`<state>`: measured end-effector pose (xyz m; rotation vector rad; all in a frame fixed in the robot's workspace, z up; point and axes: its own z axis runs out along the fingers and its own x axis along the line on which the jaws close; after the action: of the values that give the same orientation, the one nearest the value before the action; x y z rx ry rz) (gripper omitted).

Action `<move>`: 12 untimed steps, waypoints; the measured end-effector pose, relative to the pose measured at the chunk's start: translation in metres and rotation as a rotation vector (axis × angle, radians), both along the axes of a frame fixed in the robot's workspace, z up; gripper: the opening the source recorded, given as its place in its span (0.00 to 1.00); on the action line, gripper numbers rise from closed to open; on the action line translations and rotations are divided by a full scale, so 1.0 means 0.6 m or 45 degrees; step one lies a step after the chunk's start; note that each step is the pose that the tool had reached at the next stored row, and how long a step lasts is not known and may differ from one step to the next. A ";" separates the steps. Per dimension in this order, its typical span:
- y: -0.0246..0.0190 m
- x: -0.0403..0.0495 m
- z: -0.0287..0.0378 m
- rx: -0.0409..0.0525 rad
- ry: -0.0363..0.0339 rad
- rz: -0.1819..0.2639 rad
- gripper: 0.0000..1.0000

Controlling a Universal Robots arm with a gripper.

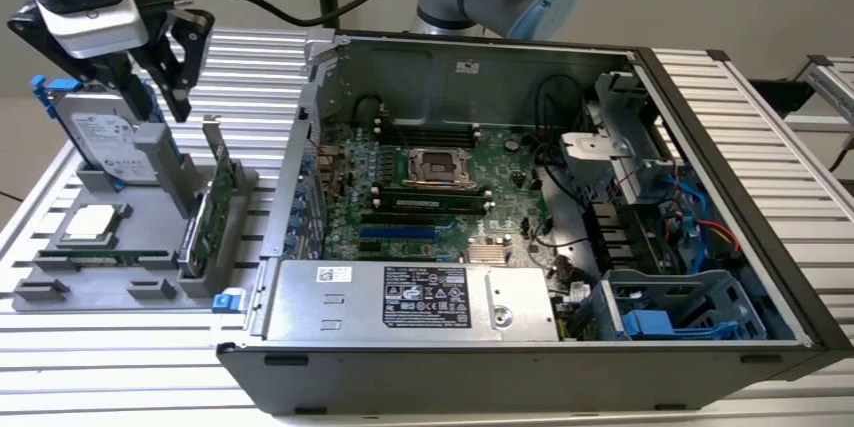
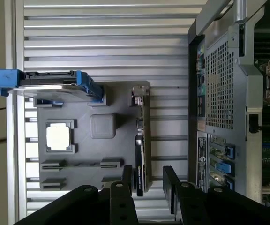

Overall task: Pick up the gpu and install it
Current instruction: 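Pick up the gpu and move the gpu toward the slot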

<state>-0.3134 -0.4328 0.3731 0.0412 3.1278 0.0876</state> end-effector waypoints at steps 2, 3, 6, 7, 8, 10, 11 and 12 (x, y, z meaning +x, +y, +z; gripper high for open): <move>-0.0001 0.000 -0.001 0.000 0.0000 0.000 1.00; -0.0002 0.000 -0.002 0.000 0.0000 0.000 1.00; -0.0002 0.000 -0.003 0.000 0.0001 0.000 1.00; -0.0002 0.000 -0.003 0.000 0.0000 0.000 1.00; -0.0002 0.000 -0.003 0.000 0.0000 0.000 1.00; -0.0002 0.000 -0.004 0.000 -0.0002 0.000 1.00; -0.0002 0.000 -0.005 0.000 -0.0003 0.000 1.00; -0.0002 0.000 -0.005 0.000 -0.0001 0.000 1.00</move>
<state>-0.3134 -0.4329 0.3700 0.0412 3.1277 0.0877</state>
